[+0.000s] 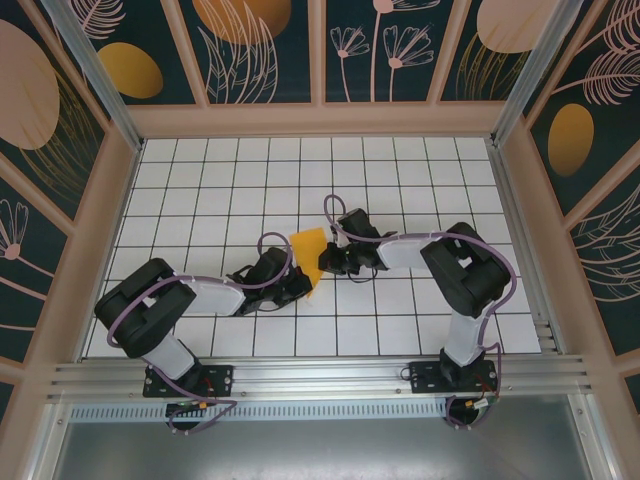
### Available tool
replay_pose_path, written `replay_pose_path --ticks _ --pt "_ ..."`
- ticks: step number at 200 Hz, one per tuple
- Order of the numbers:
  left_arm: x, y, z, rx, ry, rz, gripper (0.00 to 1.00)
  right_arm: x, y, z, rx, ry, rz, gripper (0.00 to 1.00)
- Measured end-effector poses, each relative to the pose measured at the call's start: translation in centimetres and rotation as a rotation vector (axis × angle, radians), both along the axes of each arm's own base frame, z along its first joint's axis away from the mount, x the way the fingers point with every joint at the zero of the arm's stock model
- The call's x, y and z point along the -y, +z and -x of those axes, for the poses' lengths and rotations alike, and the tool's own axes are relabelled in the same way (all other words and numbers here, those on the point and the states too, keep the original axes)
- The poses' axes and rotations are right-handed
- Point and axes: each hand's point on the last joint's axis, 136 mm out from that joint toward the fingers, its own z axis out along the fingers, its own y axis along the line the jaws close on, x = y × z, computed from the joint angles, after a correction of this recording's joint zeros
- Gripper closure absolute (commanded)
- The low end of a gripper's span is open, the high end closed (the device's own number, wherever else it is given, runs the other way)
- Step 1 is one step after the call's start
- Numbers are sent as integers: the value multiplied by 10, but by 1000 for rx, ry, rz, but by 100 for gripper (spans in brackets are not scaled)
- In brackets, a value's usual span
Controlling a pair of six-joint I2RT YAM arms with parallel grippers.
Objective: Fold a paper plane with a square sheet of paper (pick it up from the middle)
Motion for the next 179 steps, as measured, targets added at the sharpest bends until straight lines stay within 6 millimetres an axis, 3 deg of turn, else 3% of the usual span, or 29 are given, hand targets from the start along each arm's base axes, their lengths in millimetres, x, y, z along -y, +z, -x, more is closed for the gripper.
replay_pose_path --ticks 127,179 --pt "-1 -1 0 -6 0 -13 97 -7 3 16 34 111 33 92" --pt "-1 -1 0 -4 1 -15 97 -7 -1 -3 56 109 60 92"
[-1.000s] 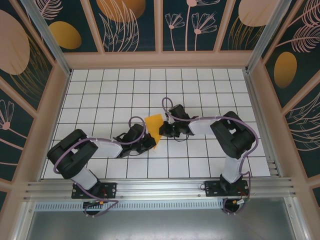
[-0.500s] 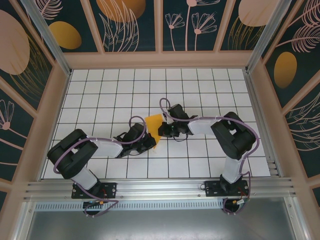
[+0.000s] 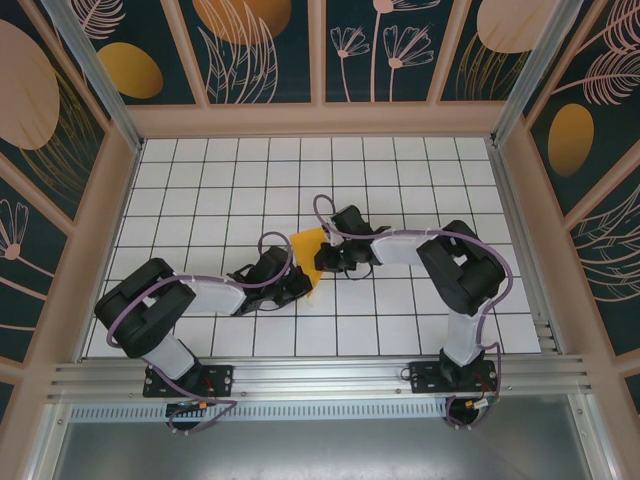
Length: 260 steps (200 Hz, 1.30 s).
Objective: Fold a paper plane with a square sheet of paper (pick it up from the middle)
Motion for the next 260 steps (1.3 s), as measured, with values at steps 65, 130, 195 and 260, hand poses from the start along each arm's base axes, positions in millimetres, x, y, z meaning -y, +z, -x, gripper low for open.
replay_pose_path --ticks 65,130,195,260 --pt "-2 0 -3 21 12 -3 97 8 -1 -18 -19 4 -28 92" --pt "-2 0 -3 33 9 -1 97 30 1 -56 29 -65 -16 92" --pt "-7 1 -1 39 3 -24 96 26 27 -41 110 -44 -9 90" --pt "-22 8 4 55 11 -76 88 4 13 -2 77 50 8 90"
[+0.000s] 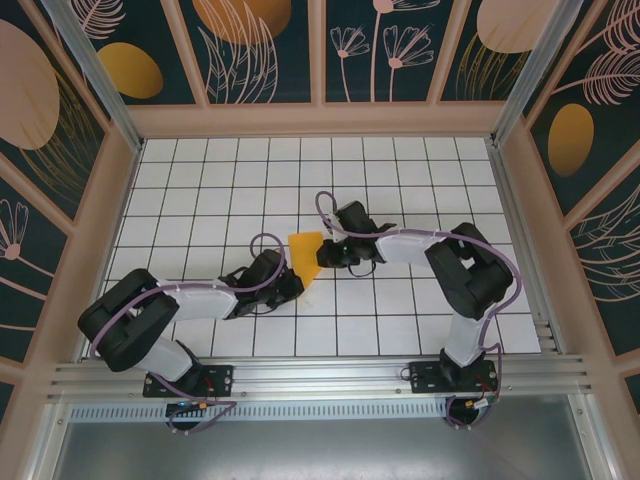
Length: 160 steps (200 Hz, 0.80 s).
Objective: Fold a paper plane with a square sheet of paper (pick it up from the middle)
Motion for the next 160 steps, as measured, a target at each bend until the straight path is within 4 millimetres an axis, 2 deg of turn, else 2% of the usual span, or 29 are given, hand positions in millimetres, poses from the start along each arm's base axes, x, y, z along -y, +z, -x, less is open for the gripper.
replay_pose_path --ticks 24,63,110,160 --pt "1 8 -2 20 3 15 86 -1 -14 5 -28 10 20 90" --pt "6 15 -5 40 -3 43 86 -7 -14 4 -26 14 8 90" --pt "12 3 -10 15 -8 19 87 -7 -14 3 -35 0 7 90" --pt "5 -7 -4 -14 0 0 88 -7 -15 3 -35 -5 11 90"
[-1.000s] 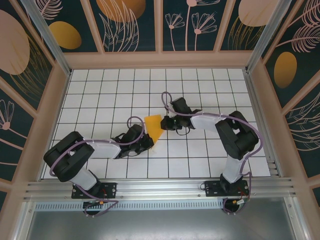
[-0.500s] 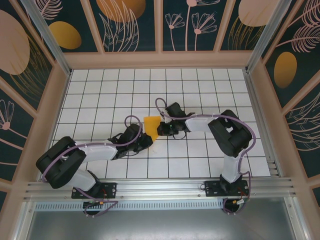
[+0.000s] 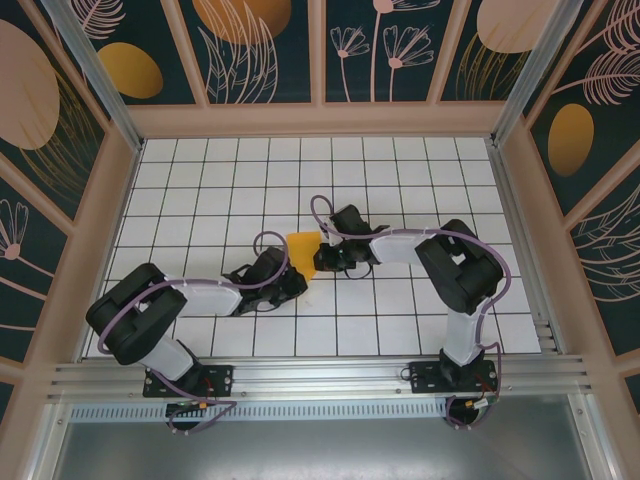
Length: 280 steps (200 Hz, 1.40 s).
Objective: Fold a paper plane with a square sheet of paper (pick it up from the middle)
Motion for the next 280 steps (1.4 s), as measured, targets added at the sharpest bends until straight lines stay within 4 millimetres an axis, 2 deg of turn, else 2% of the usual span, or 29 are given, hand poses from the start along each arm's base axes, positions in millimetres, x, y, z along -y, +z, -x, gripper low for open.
replay_pose_path --ticks 74,139,164,180,192,227,253,280 --pt "-17 0 22 -16 -3 16 88 -4 0 -1 -1 -1 0 90" --pt "-27 0 33 -38 -26 -42 86 -5 0 -2 -8 -9 -1 90" --pt "-32 8 34 -17 -31 -61 84 -3 2 -2 -4 -16 8 89" --pt "-31 20 26 23 -17 -57 80 1 5 -2 -3 -28 23 83" --pt "-28 33 16 67 -1 -50 79 3 12 -3 9 -38 22 75" --pt "-19 58 -9 162 42 -31 77 6 55 -12 85 -89 -40 55" --pt "-13 52 -20 173 50 -54 74 21 73 -21 120 -159 -82 48" --pt "-10 39 -26 165 43 -88 70 44 61 -21 84 -224 -68 44"
